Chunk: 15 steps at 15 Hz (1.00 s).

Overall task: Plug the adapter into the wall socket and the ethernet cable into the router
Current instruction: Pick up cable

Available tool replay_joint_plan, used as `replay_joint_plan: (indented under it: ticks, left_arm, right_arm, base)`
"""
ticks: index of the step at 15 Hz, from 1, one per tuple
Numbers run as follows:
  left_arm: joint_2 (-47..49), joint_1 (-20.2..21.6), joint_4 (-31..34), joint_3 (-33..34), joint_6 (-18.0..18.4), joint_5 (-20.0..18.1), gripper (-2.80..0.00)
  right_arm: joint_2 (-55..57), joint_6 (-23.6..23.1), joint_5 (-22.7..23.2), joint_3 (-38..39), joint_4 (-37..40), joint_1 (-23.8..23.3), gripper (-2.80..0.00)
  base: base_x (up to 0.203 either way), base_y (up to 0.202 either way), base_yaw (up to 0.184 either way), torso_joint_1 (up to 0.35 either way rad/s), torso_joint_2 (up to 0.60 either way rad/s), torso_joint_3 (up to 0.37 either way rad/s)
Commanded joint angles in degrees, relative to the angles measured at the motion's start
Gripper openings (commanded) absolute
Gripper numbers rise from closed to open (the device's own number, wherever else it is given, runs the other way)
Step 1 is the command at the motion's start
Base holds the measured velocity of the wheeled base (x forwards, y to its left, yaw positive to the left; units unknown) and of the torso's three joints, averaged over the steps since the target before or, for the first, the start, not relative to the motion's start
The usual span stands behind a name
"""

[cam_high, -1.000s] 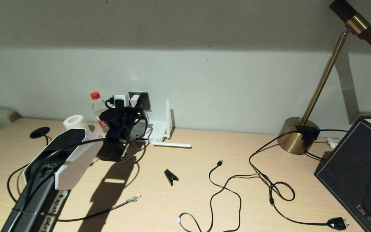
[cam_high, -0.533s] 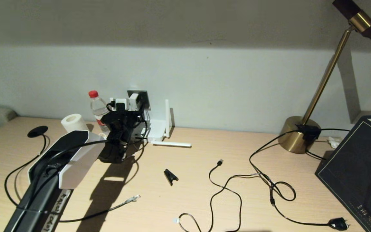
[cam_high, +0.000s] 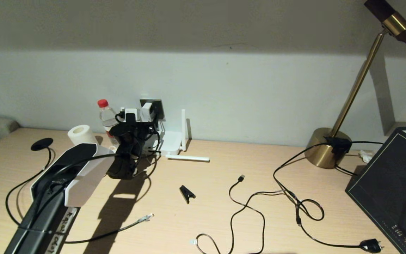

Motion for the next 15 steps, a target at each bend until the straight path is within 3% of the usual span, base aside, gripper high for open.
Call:
replay_joint_plan:
  ticks: [1, 3, 10, 15]
  left_arm:
    - [-0.7, -0.4, -2.1, 0.7, 0.1, 0.0, 0.0]
    - [-2.0, -0.8, -4.5, 4.6, 0.1, 0.0, 0.0]
    - [-18.2, -6.1, -14.6, 29.6, 0.1, -0.8, 0.0]
    - [-25.4, -4.6, -15.4, 39.5, 0.8, -0.5, 0.0]
  right_arm:
    - [0.1, -0.1, 0.0, 2.0, 0.0, 0.0, -2.8]
    - [0.1, -0.1, 0.0, 2.0, 0.0, 0.0, -2.8]
    - [0.1, 0.0, 0.0, 2.0, 0.0, 0.0, -2.8]
    - [0.1, 0.0, 0.0, 2.0, -0.1, 0.0, -2.8]
  base:
    - [0.0, 0.0, 0.0, 0.0, 0.0, 0.0]
    - [0.0, 0.0, 0.0, 0.0, 0.0, 0.0]
    - [0.0, 0.0, 0.0, 0.0, 0.0, 0.0]
    - [0.0, 0.0, 0.0, 0.0, 0.0, 0.0]
